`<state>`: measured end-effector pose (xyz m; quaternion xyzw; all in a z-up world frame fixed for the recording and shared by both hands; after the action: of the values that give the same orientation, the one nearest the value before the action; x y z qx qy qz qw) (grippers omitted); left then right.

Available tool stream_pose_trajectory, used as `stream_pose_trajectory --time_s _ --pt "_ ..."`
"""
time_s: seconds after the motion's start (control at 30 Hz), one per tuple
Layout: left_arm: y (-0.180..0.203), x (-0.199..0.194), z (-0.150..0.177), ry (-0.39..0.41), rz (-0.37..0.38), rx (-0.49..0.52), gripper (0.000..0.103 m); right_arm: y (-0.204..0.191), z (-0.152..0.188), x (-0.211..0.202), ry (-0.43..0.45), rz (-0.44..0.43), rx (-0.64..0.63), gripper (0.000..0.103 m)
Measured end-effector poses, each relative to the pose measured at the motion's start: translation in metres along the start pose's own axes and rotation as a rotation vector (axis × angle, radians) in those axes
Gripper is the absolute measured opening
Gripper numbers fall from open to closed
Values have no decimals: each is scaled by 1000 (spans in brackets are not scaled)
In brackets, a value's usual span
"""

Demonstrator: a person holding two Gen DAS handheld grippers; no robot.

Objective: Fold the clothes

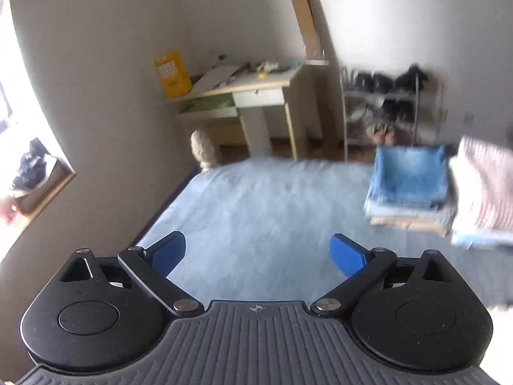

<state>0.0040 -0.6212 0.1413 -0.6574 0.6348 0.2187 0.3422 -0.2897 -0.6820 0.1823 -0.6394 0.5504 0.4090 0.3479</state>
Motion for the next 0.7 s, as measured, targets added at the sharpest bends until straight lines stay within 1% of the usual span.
stream_pose_trajectory --time_s 0.07,0.13,0.2,0.27,0.33,0.43,0.57,0.63,0.7 --pt "-2 -1 -8 1 77 -62 98 3 13 0 2 10 43 57" --pt "-1 0 -13 -3 139 -122 100 5 22 3 11 6 93 62" --pt "5 5 -17 -24 170 -166 101 4 25 12 0 -11 131 62" --pt "16 13 -20 -50 181 -180 101 2 25 23 -21 -35 159 64" --pt "29 20 -22 -50 182 -180 103 1 24 35 -29 -50 166 68" --pt "53 40 -25 -53 182 -205 103 4 19 55 -12 -27 140 72" --pt "81 69 -28 -101 204 -339 103 18 10 84 -22 4 108 74" --pt "91 80 -25 -112 228 -415 103 25 5 94 3 23 89 78" --pt "98 89 -21 -116 215 -451 103 25 2 101 40 22 42 81"
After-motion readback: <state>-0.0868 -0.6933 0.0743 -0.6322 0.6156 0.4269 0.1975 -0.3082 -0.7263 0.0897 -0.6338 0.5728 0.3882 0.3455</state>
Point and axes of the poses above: each gripper's, at about its wrist camera, not at the fingertips, and x roughly the way its jaws point, y to its right, z to its underside, the point moved 4 cm from there along x, roughly the way its jaws point, and after that the axes turned 9 degrees about -y, right-handed, at the moved point
